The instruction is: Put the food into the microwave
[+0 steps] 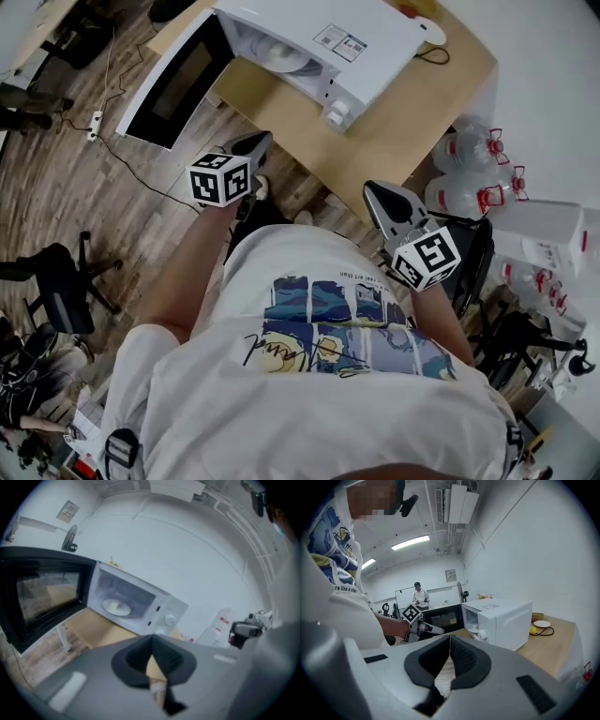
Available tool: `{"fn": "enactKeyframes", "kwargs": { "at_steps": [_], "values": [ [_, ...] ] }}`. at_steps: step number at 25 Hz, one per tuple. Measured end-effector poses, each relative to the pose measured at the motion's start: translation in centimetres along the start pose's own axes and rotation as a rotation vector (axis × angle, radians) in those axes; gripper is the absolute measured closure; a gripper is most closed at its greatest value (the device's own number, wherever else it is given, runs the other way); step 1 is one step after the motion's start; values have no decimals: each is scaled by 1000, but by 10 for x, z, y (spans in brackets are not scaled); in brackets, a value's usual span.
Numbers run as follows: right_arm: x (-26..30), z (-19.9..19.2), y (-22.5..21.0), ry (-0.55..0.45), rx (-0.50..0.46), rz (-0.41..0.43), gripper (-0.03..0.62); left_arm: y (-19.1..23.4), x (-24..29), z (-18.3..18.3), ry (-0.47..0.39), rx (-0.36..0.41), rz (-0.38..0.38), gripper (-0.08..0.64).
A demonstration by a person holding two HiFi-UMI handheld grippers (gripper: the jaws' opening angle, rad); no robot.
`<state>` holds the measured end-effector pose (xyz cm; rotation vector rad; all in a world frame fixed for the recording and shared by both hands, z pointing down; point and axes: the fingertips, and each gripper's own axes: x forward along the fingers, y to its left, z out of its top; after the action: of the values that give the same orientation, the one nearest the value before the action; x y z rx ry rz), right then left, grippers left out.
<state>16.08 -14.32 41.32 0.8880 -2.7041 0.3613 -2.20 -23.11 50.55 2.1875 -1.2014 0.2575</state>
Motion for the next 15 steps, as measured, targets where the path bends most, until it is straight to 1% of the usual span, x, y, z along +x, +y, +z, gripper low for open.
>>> {"fn": "enactKeyframes", "kwargs": {
  "at_steps": [4, 15],
  "values": [
    [3, 3, 6, -5, -11, 14, 583, -14, -11, -2, 5, 23, -36, 552],
    [8, 8, 15, -5, -34, 28, 584, -24, -19, -4, 9, 36, -66, 552]
  ]
}}
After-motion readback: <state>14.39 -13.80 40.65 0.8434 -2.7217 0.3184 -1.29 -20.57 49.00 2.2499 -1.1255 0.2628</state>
